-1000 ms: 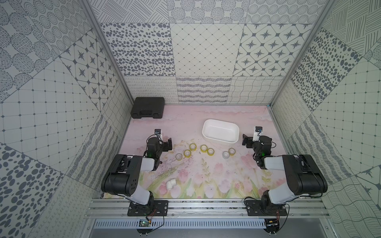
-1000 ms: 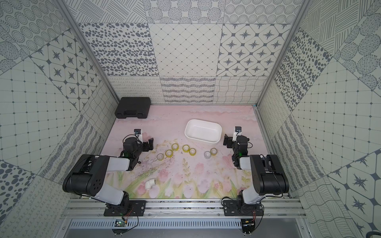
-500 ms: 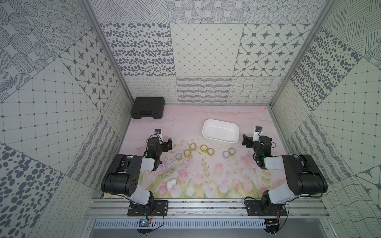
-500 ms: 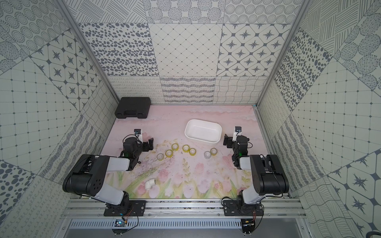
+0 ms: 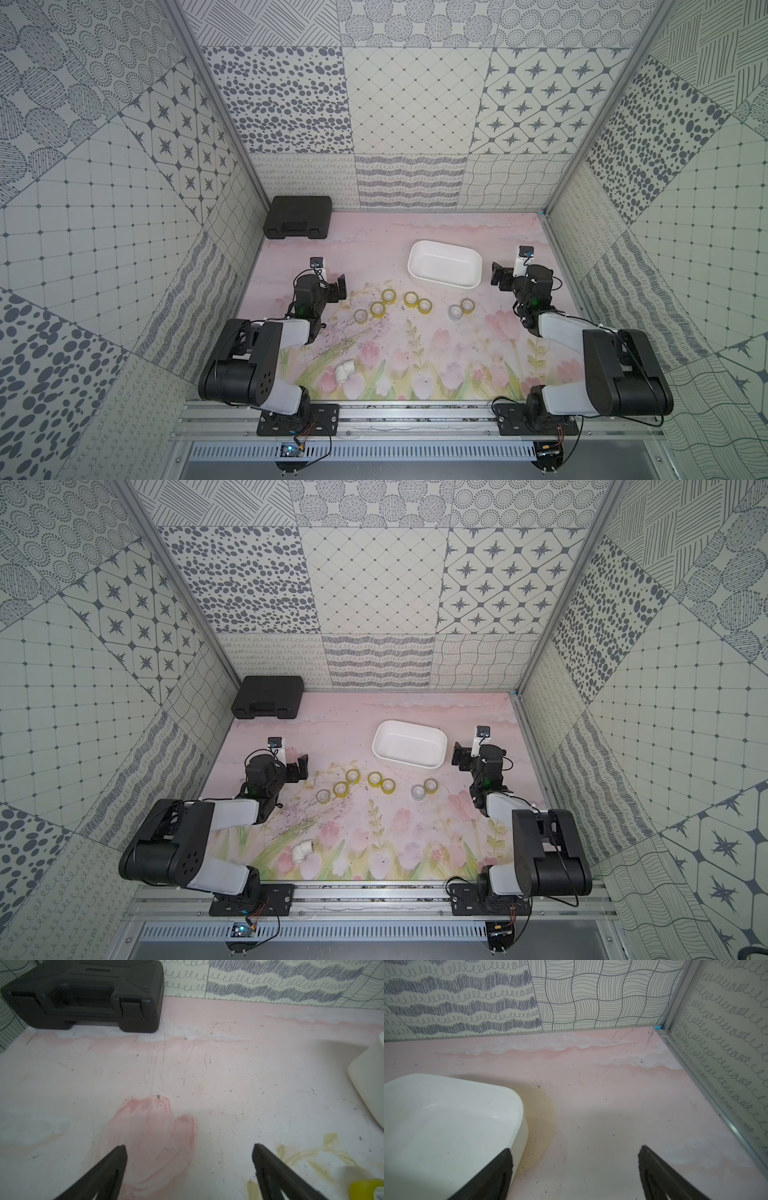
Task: Put the transparent tape into the storage box
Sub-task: Pick up the tape at the center of the board.
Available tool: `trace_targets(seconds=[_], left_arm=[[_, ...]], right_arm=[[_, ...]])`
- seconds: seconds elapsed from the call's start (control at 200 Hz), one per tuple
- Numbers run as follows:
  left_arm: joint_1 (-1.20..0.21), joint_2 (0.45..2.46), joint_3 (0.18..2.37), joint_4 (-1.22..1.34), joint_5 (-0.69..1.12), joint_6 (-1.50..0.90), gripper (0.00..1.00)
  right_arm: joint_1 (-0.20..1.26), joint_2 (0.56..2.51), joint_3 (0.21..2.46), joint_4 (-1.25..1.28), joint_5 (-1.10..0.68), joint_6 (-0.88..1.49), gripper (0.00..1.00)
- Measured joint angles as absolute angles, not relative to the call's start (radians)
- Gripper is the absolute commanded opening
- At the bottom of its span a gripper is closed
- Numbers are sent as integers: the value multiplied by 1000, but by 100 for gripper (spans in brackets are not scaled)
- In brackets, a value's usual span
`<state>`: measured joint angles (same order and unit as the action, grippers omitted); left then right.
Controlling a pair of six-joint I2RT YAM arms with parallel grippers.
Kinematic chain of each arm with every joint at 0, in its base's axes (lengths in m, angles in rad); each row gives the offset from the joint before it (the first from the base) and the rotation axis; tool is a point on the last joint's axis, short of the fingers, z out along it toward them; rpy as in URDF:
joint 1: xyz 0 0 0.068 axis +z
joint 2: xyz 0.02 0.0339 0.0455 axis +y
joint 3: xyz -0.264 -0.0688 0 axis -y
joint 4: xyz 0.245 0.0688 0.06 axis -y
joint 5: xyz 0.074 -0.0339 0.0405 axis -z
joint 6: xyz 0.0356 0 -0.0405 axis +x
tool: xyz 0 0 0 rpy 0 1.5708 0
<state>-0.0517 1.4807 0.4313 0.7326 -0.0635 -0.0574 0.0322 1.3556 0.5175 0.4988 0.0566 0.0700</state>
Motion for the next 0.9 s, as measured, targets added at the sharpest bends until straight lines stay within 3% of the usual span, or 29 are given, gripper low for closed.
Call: trace_targets(seconds=[0.13, 0.375, 0.68, 0.895], left_arm=[[-52, 1402, 475, 646, -75, -61, 99], [-65, 1284, 672, 389, -95, -123, 99], [-184, 1165, 803, 82, -116, -260, 99], [-274, 1129, 854, -68, -153, -338, 99]], right_arm=[[28, 1244, 661, 239, 132, 249, 97], [17, 1180, 785, -152, -14, 486, 96], [112, 1138, 770, -518, -23, 572, 78], [244, 1236, 770, -597, 22, 576, 77]])
